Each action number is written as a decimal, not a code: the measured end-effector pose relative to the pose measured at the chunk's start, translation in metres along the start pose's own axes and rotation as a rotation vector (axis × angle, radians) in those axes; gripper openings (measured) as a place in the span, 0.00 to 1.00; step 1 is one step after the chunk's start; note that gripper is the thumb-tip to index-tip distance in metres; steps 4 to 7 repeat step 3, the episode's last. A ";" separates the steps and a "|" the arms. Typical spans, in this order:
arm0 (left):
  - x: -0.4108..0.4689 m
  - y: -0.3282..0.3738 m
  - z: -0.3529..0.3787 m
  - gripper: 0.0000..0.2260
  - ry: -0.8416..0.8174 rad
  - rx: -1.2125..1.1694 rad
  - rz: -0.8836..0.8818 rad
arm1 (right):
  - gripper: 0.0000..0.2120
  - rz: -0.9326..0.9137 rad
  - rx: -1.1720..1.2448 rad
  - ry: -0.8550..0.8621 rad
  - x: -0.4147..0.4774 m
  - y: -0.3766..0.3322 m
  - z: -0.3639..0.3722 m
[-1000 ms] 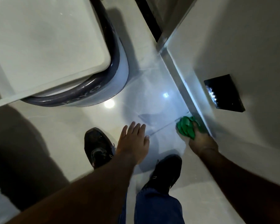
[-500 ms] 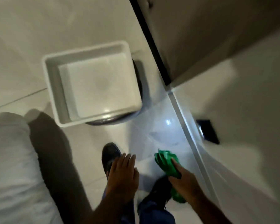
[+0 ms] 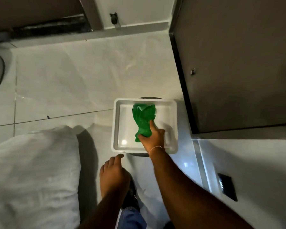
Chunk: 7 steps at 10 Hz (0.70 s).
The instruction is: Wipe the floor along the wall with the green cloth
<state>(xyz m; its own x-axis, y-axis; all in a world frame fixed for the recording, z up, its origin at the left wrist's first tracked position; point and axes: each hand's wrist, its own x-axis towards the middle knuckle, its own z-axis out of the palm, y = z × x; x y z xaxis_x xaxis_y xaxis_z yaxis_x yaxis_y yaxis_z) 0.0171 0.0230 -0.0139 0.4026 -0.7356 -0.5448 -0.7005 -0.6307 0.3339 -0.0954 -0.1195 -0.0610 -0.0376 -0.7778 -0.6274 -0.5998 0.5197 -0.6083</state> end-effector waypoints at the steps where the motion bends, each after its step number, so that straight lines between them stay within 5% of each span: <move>1: 0.008 0.000 -0.004 0.26 0.021 -0.028 0.008 | 0.39 0.111 -0.153 -0.024 0.005 0.021 0.012; 3: -0.004 0.019 -0.047 0.28 0.094 0.037 0.105 | 0.35 -0.027 -0.520 0.026 -0.040 0.007 -0.035; 7: -0.004 0.019 -0.047 0.28 0.094 0.037 0.105 | 0.35 -0.027 -0.520 0.026 -0.040 0.007 -0.035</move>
